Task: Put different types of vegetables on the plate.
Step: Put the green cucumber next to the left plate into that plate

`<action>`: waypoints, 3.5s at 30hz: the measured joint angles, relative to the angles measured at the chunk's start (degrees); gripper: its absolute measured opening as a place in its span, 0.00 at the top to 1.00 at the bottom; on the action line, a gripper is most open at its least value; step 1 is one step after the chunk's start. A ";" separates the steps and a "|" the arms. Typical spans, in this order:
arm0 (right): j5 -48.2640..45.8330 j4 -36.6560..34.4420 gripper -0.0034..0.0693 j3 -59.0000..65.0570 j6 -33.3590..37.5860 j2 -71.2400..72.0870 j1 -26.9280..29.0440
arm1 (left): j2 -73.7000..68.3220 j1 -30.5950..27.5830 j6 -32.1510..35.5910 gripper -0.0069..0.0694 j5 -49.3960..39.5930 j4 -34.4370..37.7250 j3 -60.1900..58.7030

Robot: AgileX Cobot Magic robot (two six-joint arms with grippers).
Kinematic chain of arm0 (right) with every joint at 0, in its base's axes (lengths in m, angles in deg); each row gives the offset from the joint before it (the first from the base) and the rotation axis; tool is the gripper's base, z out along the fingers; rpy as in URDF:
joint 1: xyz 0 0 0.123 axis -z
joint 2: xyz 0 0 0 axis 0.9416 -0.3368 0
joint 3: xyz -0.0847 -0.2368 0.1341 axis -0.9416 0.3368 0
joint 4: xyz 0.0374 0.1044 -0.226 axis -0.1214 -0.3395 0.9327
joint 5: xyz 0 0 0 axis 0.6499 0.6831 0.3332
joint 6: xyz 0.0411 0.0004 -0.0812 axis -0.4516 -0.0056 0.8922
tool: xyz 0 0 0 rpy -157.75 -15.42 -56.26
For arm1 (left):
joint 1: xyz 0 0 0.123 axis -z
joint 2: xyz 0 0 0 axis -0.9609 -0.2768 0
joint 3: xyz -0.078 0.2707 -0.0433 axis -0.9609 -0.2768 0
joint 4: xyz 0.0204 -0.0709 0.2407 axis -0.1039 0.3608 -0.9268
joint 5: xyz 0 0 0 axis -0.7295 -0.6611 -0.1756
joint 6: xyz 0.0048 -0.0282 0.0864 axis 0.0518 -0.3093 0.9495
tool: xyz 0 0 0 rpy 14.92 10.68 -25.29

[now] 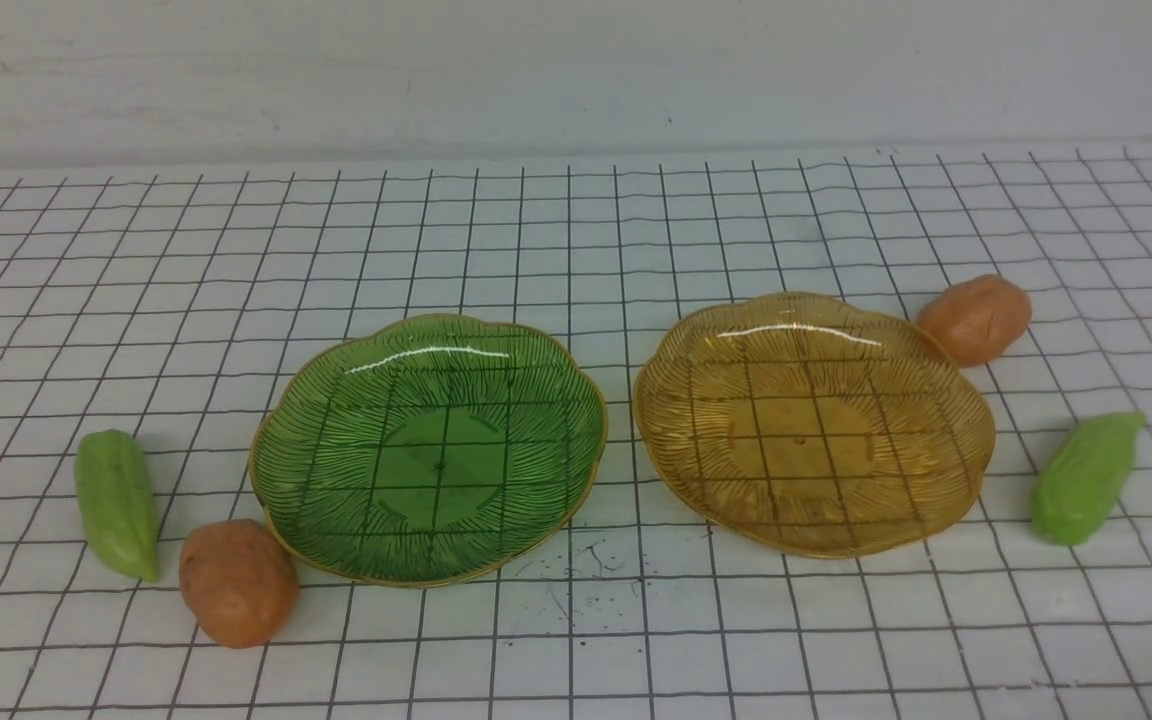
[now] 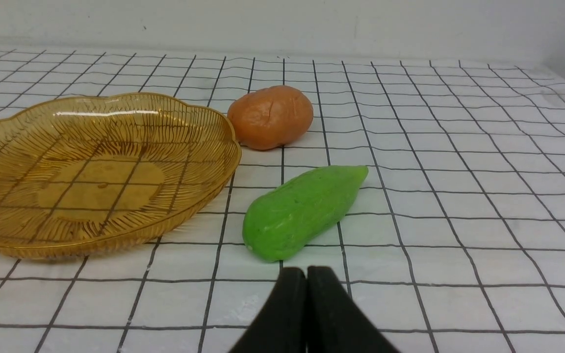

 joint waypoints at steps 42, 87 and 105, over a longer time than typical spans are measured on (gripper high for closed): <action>-1.38 -32.59 0.97 -24.13 6.23 -9.22 0.00 | -70.66 -11.46 0.58 0.52 -17.24 3.48 20.60; -44.40 -23.48 0.97 -64.88 13.80 -77.53 6.66 | -82.16 4.13 27.96 0.42 -36.05 28.51 47.80; -34.30 -21.91 0.75 -65.69 6.24 -93.13 17.79 | -90.65 14.73 18.13 0.37 -29.32 10.96 47.82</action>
